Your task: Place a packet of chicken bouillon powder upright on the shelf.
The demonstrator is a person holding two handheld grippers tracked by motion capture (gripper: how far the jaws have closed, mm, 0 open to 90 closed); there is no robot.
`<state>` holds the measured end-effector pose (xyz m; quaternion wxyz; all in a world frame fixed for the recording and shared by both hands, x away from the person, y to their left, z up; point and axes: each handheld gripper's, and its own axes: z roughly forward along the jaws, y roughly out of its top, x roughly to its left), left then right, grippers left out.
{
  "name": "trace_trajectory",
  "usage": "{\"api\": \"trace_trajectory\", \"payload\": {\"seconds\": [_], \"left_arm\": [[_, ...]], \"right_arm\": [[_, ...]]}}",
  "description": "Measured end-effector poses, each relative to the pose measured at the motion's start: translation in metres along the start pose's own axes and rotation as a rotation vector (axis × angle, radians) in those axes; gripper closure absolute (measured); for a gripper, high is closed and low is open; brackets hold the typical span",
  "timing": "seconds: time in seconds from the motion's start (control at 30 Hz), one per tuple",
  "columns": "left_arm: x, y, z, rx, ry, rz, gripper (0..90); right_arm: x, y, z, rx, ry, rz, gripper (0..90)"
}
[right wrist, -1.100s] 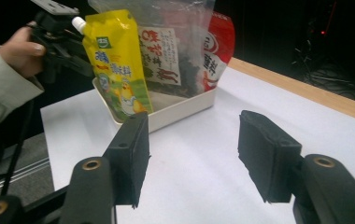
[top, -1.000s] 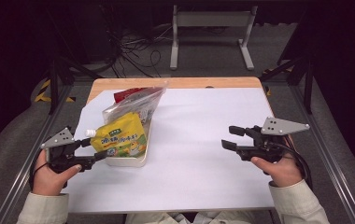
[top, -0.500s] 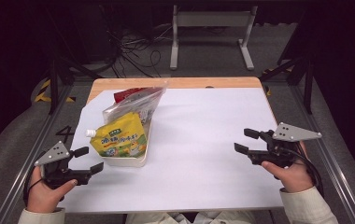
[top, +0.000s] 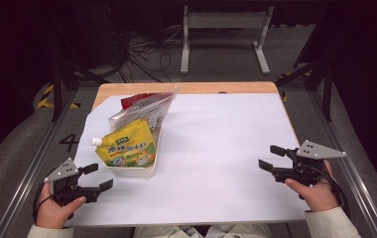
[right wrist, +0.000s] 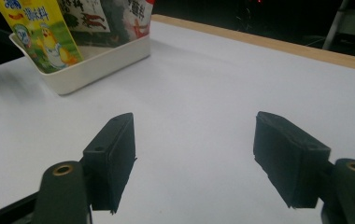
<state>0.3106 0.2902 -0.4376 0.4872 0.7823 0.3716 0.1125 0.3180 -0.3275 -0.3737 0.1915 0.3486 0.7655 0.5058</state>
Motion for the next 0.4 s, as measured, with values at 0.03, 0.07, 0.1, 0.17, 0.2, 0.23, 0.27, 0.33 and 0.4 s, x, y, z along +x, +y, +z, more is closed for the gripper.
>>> {"api": "trace_trajectory", "payload": {"seconds": [0.03,0.07,0.1,0.17,0.2,0.23,0.27,0.33,0.4], "left_arm": [[0.0,-0.001,0.001,0.002,-0.001,-0.004,13.5],[0.0,-0.001,0.001,0.002,-0.001,-0.004,13.3],[0.001,-0.002,0.004,0.0,-0.001,0.011,12.8],[0.001,-0.002,0.005,-0.004,-0.001,0.011,12.4],[0.001,-0.002,0.005,-0.01,0.002,0.015,12.0],[0.001,-0.003,0.006,-0.011,0.003,0.018,11.7],[0.001,-0.003,0.006,-0.01,0.005,0.021,11.5],[0.0,-0.003,0.007,-0.012,0.008,0.026,11.0],[0.001,-0.003,0.007,-0.013,0.011,0.027,10.7]], "right_arm": [[-0.001,-0.002,0.0,0.004,-0.003,-0.001,29.7],[-0.001,-0.005,0.001,0.006,-0.003,0.002,29.4],[-0.002,-0.008,0.001,0.009,-0.001,0.002,29.2],[-0.002,-0.01,0.002,0.011,0.0,0.005,28.9],[-0.003,-0.015,0.004,0.016,-0.004,0.001,28.6],[-0.004,-0.018,0.005,0.023,-0.006,0.001,28.6],[-0.005,-0.02,0.006,0.03,-0.004,0.002,28.5],[-0.006,-0.024,0.007,0.032,-0.005,0.008,27.8],[-0.007,-0.026,0.008,0.032,-0.005,0.009,27.6]]}}
